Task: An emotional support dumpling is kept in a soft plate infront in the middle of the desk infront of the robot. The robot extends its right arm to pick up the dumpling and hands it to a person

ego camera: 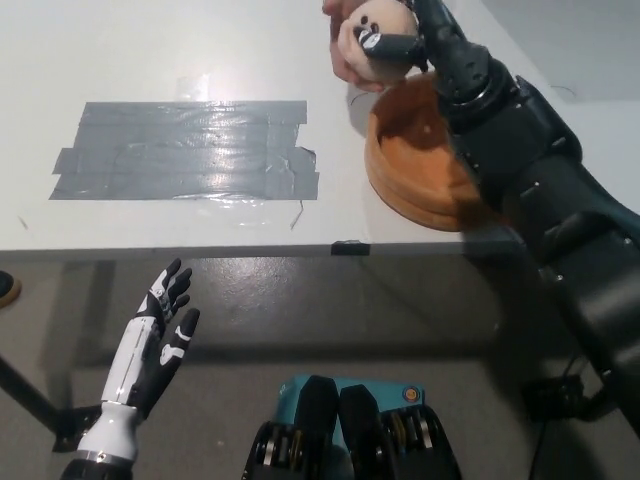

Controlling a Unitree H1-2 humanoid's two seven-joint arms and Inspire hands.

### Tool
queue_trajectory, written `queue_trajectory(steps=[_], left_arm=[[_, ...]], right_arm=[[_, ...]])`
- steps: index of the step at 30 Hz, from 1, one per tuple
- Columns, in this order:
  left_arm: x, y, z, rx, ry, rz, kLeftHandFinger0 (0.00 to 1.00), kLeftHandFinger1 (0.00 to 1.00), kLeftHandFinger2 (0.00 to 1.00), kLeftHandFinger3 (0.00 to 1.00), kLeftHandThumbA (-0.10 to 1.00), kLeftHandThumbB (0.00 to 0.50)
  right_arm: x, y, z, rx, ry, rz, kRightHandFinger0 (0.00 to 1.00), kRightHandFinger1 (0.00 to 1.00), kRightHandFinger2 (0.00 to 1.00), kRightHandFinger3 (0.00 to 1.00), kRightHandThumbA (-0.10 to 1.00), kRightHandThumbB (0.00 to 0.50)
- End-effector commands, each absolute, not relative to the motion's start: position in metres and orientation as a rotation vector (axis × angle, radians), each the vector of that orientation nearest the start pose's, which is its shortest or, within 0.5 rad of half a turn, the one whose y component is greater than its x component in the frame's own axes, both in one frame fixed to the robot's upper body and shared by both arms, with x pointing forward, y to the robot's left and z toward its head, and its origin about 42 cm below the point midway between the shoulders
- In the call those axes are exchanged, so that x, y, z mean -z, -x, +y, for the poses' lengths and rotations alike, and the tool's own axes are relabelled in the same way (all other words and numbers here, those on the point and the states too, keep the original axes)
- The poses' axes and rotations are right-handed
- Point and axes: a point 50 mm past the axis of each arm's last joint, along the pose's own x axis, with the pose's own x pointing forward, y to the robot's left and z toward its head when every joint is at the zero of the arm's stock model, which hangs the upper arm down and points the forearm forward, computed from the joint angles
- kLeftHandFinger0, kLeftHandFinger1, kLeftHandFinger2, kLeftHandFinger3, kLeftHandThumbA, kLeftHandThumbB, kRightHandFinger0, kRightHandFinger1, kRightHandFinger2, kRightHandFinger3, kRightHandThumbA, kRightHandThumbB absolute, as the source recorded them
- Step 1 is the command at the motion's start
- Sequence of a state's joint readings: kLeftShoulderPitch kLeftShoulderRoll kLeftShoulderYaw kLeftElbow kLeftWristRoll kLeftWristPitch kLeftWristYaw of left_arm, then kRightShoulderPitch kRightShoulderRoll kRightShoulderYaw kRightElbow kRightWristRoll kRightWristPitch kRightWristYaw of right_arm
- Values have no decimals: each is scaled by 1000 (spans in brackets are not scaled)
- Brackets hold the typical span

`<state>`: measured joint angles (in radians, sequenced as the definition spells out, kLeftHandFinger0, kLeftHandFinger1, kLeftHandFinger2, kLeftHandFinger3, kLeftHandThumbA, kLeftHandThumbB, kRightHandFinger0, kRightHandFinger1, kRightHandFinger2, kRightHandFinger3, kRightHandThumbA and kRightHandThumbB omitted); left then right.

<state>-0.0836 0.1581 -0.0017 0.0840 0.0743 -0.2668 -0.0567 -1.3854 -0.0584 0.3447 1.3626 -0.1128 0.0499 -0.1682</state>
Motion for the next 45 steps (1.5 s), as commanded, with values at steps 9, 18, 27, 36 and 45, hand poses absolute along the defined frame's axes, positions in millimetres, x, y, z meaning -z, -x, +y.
queue_trajectory(steps=[9,18,27,36,45], left_arm=[[-135,-317,250,123,-259,-321,1000,1000,1000,1000,824,349],[-135,-316,251,121,-257,-320,1000,1000,1000,1000,812,343],[-135,-315,250,118,-255,-319,1000,1000,1000,1000,815,344],[-144,-327,253,103,-259,-345,1000,1000,1000,1000,821,329],[-141,-328,254,105,-240,-337,1000,1000,1000,1000,819,334]], right_arm=[[-419,-595,-73,-226,857,-209,1000,1000,1000,1000,749,500],[-429,-595,-78,-197,851,-262,1000,1000,1000,1000,789,500],[-454,-597,-97,-105,778,-364,1000,1000,1000,1000,807,500],[-546,-567,-131,-20,610,-756,1000,1000,1000,1000,999,490],[-513,-429,-164,-133,469,-1033,1000,1000,1000,1000,1000,451]])
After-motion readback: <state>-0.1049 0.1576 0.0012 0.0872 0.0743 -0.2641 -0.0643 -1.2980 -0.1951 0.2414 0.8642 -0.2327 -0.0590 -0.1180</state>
